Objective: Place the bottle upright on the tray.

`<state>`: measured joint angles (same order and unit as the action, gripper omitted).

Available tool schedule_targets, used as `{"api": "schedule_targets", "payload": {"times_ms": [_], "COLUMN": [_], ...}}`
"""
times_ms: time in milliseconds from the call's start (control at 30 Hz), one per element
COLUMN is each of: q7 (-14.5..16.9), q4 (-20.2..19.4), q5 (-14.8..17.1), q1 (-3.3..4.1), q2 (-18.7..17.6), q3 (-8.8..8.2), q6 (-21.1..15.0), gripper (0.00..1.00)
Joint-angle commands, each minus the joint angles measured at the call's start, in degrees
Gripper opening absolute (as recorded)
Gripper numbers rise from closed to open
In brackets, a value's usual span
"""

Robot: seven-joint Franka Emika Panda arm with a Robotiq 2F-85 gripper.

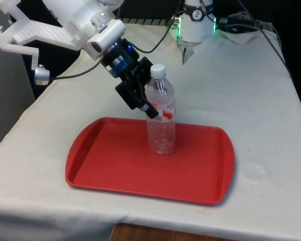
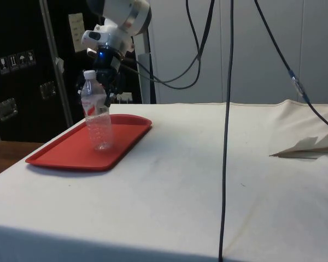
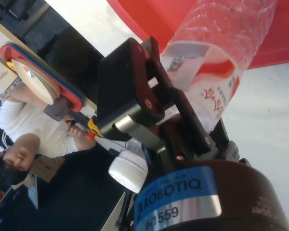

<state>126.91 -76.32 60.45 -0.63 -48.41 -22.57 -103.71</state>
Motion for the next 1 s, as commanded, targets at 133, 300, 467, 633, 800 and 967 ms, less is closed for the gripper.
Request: {"api": "schedule_targets", "payload": {"times_ms": [133, 300, 467, 633, 800, 967], "q7": [0.0, -0.46, -0.69, -1.03, -1.32, -1.6], "q4": [0.0, 0.23, 0.23, 0.29, 0.34, 0.4], "q5": [0.06, -0.06, -0.11, -0.17, -0.23, -0.23], "q1": [0.0, 0.06, 0.06, 0.23, 0.23, 0.34], "q2": [0.06, 0.86, 1.38, 1.89, 2.29, 2.75], "q3": [0.0, -0.63, -0.92, -1.38, -1.6, -2.01], "q6": [0.11, 1.26, 1.95, 2.81, 3.38, 4.24], "gripper": [1.0, 1.0, 1.0, 1.0, 1.0, 1.0]}}
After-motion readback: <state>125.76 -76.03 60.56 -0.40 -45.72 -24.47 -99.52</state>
